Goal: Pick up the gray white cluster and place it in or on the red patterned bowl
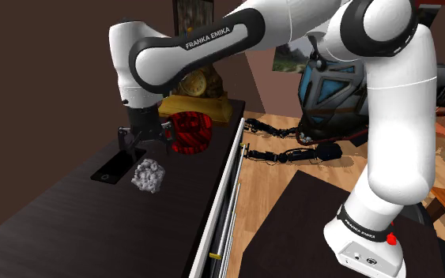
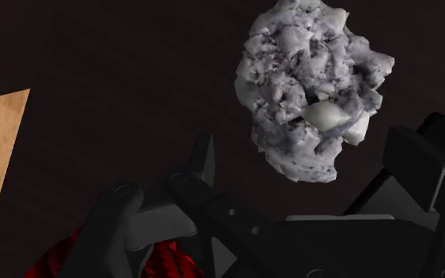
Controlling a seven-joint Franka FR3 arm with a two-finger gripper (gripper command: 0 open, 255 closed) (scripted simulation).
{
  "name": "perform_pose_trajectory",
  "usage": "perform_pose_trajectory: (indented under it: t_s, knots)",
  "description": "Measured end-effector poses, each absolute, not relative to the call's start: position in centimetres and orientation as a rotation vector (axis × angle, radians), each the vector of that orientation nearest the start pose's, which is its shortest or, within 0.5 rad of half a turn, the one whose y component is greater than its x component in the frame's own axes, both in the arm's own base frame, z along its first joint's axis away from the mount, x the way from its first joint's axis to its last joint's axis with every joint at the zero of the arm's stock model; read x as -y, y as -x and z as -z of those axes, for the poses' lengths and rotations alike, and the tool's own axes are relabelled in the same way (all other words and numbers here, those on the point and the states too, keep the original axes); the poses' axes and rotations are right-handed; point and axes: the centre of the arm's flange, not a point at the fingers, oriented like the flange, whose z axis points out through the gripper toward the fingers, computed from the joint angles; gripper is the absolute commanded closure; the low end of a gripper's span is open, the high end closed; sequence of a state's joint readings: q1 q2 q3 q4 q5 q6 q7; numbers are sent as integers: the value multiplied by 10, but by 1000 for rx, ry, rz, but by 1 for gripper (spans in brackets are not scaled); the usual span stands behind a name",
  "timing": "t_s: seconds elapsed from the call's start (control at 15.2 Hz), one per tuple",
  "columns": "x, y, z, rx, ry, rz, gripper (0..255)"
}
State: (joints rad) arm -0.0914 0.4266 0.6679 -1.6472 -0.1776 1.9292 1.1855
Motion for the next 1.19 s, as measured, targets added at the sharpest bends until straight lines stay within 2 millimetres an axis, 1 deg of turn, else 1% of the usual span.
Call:
perform_pose_trajectory:
  t_s: [0.07, 0.13, 0.26, 0.66, 1.06, 1.12, 1.19]
  knots:
    - [-295, -599, -399, -945, 2941, -267, 0]
    - [-286, -616, -393, -989, 2903, -353, 0]
    - [-280, -627, -381, -1022, 2871, -421, 0]
    - [-284, -623, -351, -1031, 2861, -445, 0]
    - [-286, -622, -347, -1031, 2861, -445, 0]
    - [-286, -622, -347, -1031, 2861, -445, 255]
    - [-285, -622, -347, -1031, 2861, -445, 255]
